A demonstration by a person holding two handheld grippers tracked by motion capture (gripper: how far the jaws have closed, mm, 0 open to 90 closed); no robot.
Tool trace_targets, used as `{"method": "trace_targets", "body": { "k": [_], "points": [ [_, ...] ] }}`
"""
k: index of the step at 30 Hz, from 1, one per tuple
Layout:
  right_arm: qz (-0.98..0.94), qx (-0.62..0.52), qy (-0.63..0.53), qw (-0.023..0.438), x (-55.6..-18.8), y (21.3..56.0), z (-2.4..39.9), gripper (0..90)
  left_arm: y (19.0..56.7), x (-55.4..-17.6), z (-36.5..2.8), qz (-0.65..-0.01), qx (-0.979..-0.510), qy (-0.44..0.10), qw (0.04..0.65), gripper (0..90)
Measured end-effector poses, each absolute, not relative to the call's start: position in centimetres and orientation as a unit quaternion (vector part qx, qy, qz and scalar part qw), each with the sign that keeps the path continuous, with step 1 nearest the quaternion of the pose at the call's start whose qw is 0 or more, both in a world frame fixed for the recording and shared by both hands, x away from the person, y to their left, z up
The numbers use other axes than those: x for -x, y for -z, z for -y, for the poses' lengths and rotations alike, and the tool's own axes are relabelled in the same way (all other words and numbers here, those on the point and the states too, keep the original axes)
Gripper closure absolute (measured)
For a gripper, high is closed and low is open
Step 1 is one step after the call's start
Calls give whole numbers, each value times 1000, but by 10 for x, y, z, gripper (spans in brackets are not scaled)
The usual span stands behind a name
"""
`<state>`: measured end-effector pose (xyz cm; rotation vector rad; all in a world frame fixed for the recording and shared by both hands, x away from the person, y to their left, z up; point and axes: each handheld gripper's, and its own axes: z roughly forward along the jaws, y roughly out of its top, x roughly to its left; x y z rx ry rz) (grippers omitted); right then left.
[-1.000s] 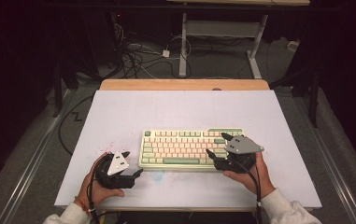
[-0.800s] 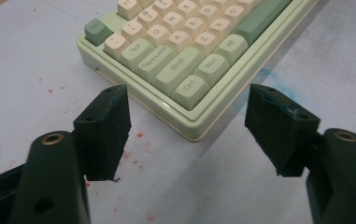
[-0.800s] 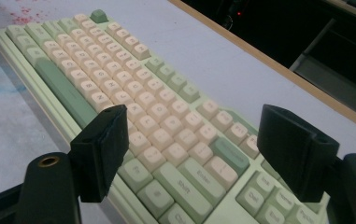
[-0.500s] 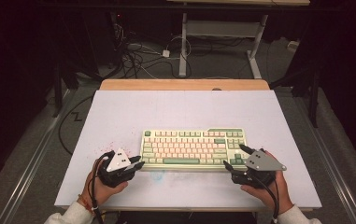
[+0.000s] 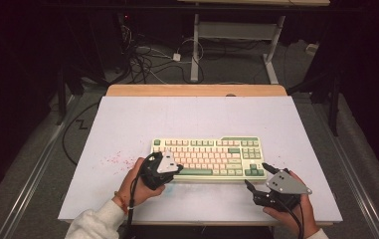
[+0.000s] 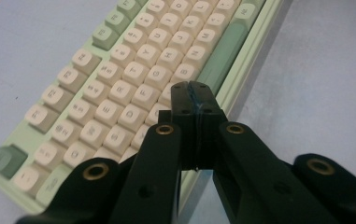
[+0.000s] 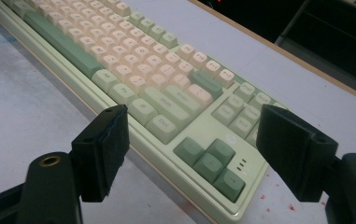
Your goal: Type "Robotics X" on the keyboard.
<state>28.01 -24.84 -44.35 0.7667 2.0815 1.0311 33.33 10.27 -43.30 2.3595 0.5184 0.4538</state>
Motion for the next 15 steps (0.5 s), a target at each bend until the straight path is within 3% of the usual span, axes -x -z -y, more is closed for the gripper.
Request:
{"method": "trace_targets", "body": {
  "k": [15],
  "points": [
    [-816,-280,-383,330,-283,451,244,262,442,-366,-65,-204,-917,-155,307,867]
  ]
}}
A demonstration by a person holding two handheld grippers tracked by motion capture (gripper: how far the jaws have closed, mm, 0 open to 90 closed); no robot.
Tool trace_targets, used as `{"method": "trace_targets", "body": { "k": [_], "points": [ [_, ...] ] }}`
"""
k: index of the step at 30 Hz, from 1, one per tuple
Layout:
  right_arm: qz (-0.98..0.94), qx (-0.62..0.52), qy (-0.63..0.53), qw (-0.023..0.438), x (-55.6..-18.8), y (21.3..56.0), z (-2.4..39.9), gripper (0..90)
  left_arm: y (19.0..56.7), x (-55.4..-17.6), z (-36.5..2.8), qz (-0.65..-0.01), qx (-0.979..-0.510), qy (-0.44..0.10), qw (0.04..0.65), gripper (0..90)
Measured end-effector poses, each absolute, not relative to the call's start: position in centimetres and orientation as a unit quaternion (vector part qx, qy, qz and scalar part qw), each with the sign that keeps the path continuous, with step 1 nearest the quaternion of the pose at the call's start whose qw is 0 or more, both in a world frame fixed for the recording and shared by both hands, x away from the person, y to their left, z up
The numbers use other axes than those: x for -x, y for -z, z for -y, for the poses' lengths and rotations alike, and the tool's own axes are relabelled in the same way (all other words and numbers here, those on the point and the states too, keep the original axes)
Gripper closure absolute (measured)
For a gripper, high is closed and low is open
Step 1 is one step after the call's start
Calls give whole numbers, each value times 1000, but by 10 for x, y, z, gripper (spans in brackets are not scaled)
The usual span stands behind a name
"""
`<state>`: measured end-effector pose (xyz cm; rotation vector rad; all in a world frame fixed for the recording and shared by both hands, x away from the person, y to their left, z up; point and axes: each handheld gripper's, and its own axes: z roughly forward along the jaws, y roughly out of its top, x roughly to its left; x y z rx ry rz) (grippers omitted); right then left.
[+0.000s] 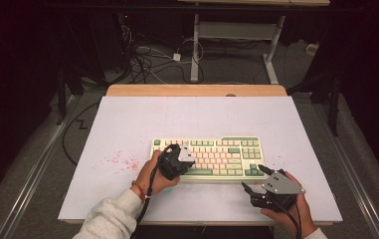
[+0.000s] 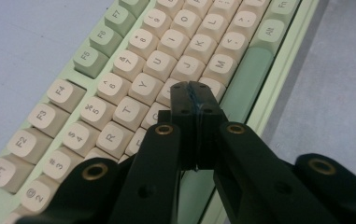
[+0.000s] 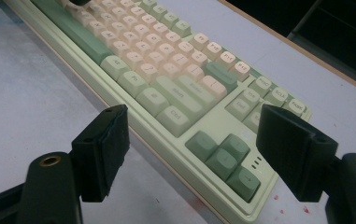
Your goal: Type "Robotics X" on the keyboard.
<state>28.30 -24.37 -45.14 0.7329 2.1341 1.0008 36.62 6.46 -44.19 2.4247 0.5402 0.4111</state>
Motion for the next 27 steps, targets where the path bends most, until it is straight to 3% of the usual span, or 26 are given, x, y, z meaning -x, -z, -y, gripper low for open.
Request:
{"method": "trace_targets", "body": {
  "k": [16,27],
  "points": [
    [-825,-274,-374,324,-284,454,241,264,449,-369,-50,-195,-924,-171,279,870],
    [-823,-276,-374,327,-284,452,243,267,434,-364,-66,-203,-904,-190,324,795]
  ]
}}
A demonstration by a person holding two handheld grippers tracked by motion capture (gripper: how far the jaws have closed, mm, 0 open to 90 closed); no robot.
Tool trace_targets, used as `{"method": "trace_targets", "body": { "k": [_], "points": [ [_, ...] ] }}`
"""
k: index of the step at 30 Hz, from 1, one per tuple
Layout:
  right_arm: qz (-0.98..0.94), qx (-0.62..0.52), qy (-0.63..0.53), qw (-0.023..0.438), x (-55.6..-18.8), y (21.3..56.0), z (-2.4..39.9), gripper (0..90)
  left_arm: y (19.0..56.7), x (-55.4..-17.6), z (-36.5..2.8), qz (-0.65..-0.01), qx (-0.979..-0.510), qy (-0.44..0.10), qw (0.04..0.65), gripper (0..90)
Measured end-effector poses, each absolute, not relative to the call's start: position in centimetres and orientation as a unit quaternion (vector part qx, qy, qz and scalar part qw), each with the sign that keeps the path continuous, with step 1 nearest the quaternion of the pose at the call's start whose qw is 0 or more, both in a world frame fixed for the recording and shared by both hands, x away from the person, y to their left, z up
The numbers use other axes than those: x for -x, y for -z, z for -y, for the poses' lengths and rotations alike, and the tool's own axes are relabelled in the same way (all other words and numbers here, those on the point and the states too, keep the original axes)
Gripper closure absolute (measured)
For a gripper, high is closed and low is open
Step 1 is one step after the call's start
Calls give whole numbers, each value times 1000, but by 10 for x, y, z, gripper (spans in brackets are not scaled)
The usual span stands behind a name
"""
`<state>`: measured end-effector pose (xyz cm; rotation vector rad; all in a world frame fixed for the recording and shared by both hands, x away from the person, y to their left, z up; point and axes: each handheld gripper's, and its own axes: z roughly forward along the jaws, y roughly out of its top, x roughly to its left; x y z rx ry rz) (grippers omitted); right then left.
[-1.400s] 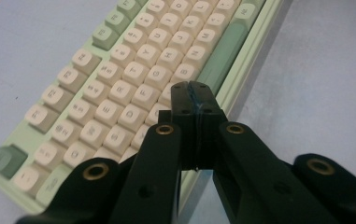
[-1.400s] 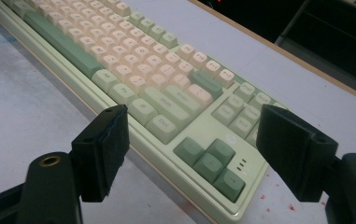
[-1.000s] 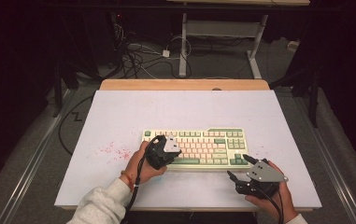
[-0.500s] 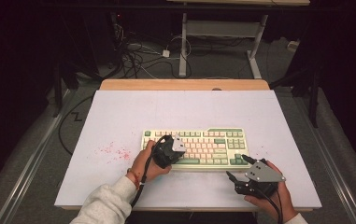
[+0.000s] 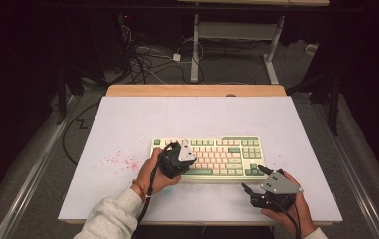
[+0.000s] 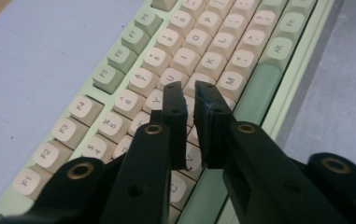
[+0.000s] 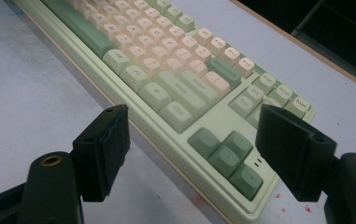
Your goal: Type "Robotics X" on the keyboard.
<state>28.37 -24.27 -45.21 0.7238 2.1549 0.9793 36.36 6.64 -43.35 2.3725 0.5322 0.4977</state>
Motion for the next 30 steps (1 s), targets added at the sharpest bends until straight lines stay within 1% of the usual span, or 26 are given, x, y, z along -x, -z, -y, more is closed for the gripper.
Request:
{"method": "trace_targets", "body": {
  "k": [1,3,5,10,11,12,16,18,19,21,24,30],
  "points": [
    [-822,-277,-375,327,-284,452,243,267,433,-363,-68,-205,-902,-192,328,792],
    [-822,-276,-375,327,-284,452,243,267,431,-363,-71,-207,-900,-194,332,746],
    [-822,-277,-375,327,-284,452,243,268,429,-362,-74,-208,-896,-199,339,723],
    [-822,-278,-375,327,-284,452,244,268,427,-359,-80,-209,-888,-215,347,572],
    [-822,-279,-375,326,-284,452,244,269,427,-358,-82,-211,-886,-223,347,444],
    [-822,-279,-375,326,-284,452,244,269,428,-357,-83,-213,-883,-234,346,444],
    [-821,-279,-375,327,-284,452,244,268,428,-352,-91,-210,-876,-248,356,285],
    [-822,-280,-374,327,-285,452,244,269,427,-350,-96,-209,-872,-253,362,231],
    [-822,-281,-373,327,-285,452,244,269,427,-349,-100,-210,-869,-255,369,213],
    [-822,-281,-373,327,-285,452,244,270,426,-346,-106,-212,-864,-256,377,208],
    [-821,-285,-372,327,-286,452,245,270,426,-342,-116,-211,-861,-265,378,186],
    [-822,-284,-372,325,-286,451,244,285,432,-330,-134,-213,-861,-292,358,177]
  ]
}}
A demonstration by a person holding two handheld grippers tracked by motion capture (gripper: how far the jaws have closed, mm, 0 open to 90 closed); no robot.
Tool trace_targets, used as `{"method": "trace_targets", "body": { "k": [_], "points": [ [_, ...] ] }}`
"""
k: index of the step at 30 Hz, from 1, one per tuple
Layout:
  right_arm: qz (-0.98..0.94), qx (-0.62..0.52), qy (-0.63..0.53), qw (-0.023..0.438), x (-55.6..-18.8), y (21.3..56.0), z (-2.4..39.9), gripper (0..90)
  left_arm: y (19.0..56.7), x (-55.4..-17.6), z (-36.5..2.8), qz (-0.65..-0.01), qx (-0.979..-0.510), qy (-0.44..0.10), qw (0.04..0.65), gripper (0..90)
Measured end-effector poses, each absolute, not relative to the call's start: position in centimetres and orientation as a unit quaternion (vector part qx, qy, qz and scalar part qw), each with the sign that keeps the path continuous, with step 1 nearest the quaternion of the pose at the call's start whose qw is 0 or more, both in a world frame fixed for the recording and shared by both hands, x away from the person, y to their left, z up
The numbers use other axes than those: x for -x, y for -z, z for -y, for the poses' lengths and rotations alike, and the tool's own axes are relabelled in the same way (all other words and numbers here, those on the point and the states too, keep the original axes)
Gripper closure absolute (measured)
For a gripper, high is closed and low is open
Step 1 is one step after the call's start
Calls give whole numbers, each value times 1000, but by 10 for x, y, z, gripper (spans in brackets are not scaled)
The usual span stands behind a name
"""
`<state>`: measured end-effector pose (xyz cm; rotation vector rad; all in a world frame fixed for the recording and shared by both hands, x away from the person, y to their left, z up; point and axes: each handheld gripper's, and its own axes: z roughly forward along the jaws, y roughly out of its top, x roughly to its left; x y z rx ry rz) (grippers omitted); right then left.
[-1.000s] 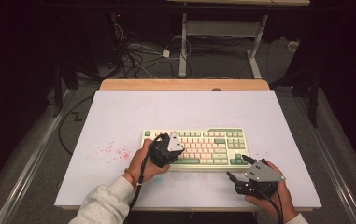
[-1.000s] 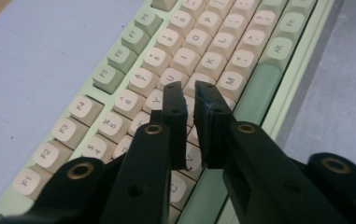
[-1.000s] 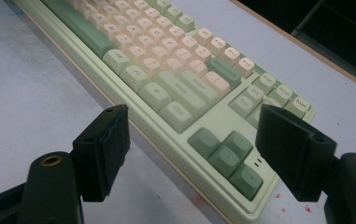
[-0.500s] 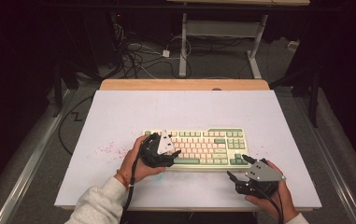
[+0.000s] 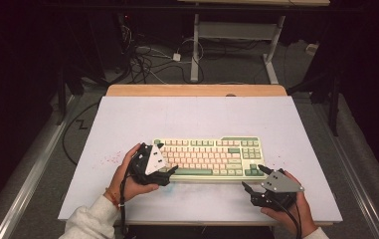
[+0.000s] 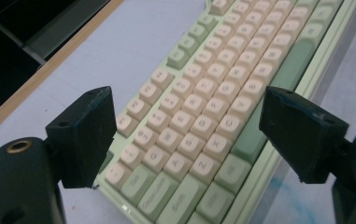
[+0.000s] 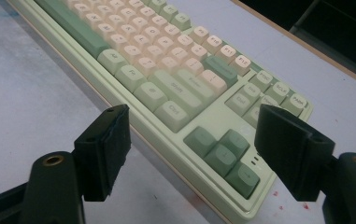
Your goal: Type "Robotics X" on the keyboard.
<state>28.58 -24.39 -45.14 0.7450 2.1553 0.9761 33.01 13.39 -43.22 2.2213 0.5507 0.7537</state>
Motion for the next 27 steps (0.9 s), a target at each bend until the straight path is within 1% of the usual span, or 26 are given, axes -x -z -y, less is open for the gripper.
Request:
{"method": "trace_targets", "body": {
  "k": [3,6,9,16,22,24,27],
  "points": [
    [-823,-286,-374,317,-286,450,242,326,436,-325,-144,-214,-862,-299,349,177],
    [-825,-283,-378,310,-288,448,239,367,439,-321,-155,-229,-857,-299,352,177],
    [-827,-280,-380,306,-292,445,234,427,443,-317,-166,-245,-852,-300,353,177],
    [-842,-260,-380,280,-306,437,216,606,455,-304,-184,-273,-846,-291,355,177],
    [-854,-254,-374,257,-331,431,193,804,461,-297,-191,-280,-849,-281,349,177],
    [-857,-255,-375,247,-341,429,185,845,462,-296,-192,-281,-850,-282,346,177],
    [-860,-254,-369,245,-355,428,173,892,464,-295,-194,-282,-851,-280,343,177]
  ]
}}
